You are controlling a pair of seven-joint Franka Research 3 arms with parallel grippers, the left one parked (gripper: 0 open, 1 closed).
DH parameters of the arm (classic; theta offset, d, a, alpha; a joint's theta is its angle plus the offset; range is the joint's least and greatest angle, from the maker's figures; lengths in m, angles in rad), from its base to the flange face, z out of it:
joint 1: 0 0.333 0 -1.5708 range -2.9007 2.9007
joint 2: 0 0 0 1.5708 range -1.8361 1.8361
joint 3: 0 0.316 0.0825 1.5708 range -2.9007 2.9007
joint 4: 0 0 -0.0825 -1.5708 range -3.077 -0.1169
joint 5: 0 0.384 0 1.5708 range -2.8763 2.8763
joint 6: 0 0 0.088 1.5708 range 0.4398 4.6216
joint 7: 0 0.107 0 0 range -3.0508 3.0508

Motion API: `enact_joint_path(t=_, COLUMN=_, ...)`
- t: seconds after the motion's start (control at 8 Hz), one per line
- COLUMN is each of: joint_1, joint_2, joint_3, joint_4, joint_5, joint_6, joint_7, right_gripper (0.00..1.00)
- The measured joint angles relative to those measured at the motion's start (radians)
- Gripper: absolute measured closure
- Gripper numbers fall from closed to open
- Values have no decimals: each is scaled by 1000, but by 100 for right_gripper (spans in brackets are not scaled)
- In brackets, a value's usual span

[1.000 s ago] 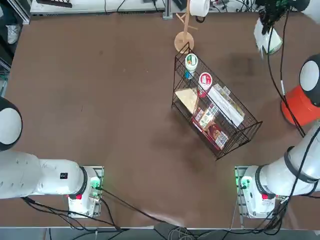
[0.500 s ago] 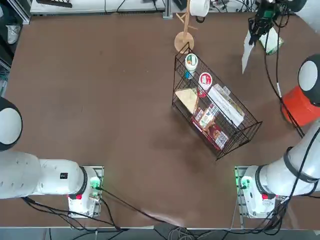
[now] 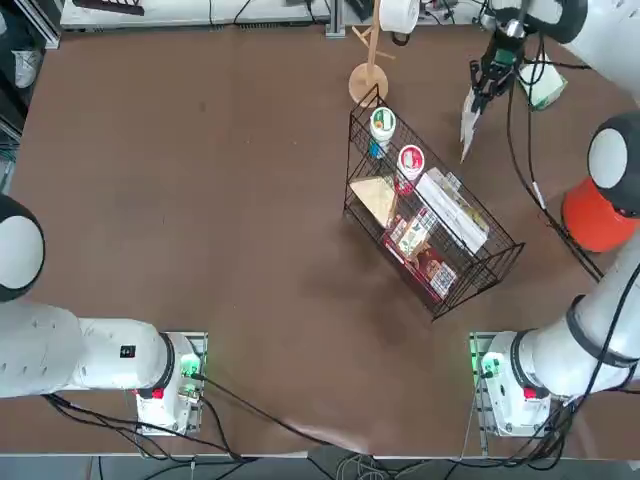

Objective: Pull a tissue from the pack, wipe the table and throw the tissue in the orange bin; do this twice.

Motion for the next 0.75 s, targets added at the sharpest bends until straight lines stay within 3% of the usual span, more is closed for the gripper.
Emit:
enact_joint_path(t=0.5, joint_1=-2, joint_2=-1, joint_3=-7, joint_4=-177, joint_5=-7, joint_6=113, joint_7=0, right_gripper=98)
enact_joint_path(t=0.75, joint_1=-2, joint_2=2, joint_3=-8, joint_4=-228, joint_5=-65, joint_6=171, joint_7=-2, right_gripper=98)
